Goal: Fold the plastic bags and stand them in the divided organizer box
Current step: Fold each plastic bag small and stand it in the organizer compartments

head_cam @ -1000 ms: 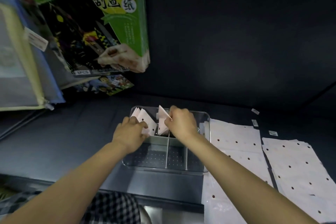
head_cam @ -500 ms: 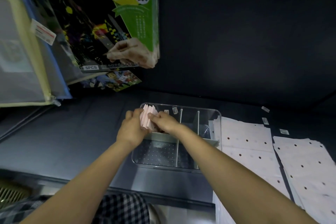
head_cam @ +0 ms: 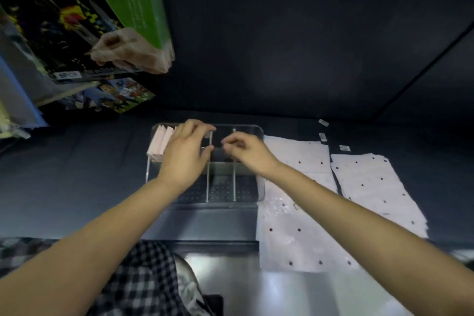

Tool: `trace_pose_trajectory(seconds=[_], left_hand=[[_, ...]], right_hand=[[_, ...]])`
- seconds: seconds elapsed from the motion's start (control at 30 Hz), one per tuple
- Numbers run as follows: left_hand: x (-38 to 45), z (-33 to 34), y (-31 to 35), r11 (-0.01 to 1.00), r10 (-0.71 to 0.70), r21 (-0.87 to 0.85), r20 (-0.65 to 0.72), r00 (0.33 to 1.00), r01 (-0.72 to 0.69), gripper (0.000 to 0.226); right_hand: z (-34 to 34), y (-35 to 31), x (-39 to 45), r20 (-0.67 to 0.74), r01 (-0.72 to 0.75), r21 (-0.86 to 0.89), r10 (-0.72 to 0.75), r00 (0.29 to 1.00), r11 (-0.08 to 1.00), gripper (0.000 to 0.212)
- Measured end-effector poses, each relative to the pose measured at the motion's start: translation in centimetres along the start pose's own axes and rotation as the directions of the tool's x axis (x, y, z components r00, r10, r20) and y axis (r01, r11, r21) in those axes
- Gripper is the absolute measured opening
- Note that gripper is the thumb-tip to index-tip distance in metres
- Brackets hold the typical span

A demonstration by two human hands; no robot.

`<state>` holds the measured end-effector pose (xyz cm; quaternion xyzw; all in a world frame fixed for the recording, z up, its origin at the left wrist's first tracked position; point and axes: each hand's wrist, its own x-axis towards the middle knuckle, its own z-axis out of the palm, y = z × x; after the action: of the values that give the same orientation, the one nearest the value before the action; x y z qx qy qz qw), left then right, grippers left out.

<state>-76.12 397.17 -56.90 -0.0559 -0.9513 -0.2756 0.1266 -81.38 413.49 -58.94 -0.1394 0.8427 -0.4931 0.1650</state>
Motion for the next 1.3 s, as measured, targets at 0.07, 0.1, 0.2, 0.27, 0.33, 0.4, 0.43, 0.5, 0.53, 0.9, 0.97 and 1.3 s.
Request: trace_pose_trajectory(seconds=[0.07,0.1,0.2,0.27,0.33,0.4,0.43,0.5,0.53,0.9,0.97,1.3], left_hand=[[-0.9,1.4,2.7,0.992,0.115,-0.057,0.068,0.991,-0.112,0.036],[-1.6,2.4,3.9,0.984,0.167,-0.083,0.122,0.978,-0.158,0.035],[-4.3,6.1,6.7,0.965,0.25,-0.162,0.348,0.903,-0.205,0.033],[-6.3,8.9,8.0,0.964,0.26,-0.184,0.515,0.817,-0.191,0.035],[-8.2,11.6,8.8,0.969,0.244,-0.136,0.643,0.726,-0.206,0.044],[-9.7,13.9,9.1,0.963,0.218,-0.055,0.737,0.64,-0.264,0.064],[-10.4,14.7,9.0,0.959,0.198,-0.023,0.771,0.605,-0.284,0.075],[-11.4,15.8,8.7,0.948,0.165,0.032,0.801,0.576,-0.316,0.091],[-11.8,16.2,8.5,0.941,0.16,0.054,0.801,0.577,-0.335,0.096],[-11.5,15.9,8.0,0.989,0.136,-0.074,0.784,0.605,-0.126,0.084],[-10.9,15.2,8.7,0.997,0.08,-0.076,0.82,0.567,-0.031,0.078],[-6.1,11.8,12.7,0.908,-0.071,-0.4,0.144,0.987,0.124,0.035]], right_hand=[[-3.5,2.8,-3.9,-0.048,-0.016,-0.056,0.013,0.999,0.998,0.013],[-5.1,4.6,-6.0,-0.062,-0.059,-0.11,0.052,0.997,0.992,0.015],[-8.5,10.3,-12.4,-0.009,-0.2,-0.325,0.208,0.978,0.924,0.033],[-9.5,13.7,-16.3,0.066,-0.209,-0.481,0.273,0.96,0.851,0.05],[-9.9,16.3,-19.6,0.102,-0.199,-0.537,0.298,0.949,0.82,0.063],[-10.2,18.4,-22.2,0.104,-0.169,-0.57,0.274,0.956,0.804,0.072],[-10.4,19.1,-23.0,0.112,-0.136,-0.592,0.249,0.962,0.794,0.075],[-10.8,20.1,-24.0,0.148,-0.049,-0.646,0.188,0.971,0.762,0.078],[-11.0,20.4,-24.2,0.161,-0.015,-0.665,0.163,0.974,0.747,0.077],[-13.4,19.9,-22.6,0.115,-0.14,-0.458,0.215,0.97,0.878,0.02],[-14.9,18.5,-21.6,0.214,-0.183,-0.358,0.271,0.938,0.916,0.012],[-19.6,14.4,-13.2,-0.03,-0.282,-0.099,0.28,0.959,0.954,0.007]])
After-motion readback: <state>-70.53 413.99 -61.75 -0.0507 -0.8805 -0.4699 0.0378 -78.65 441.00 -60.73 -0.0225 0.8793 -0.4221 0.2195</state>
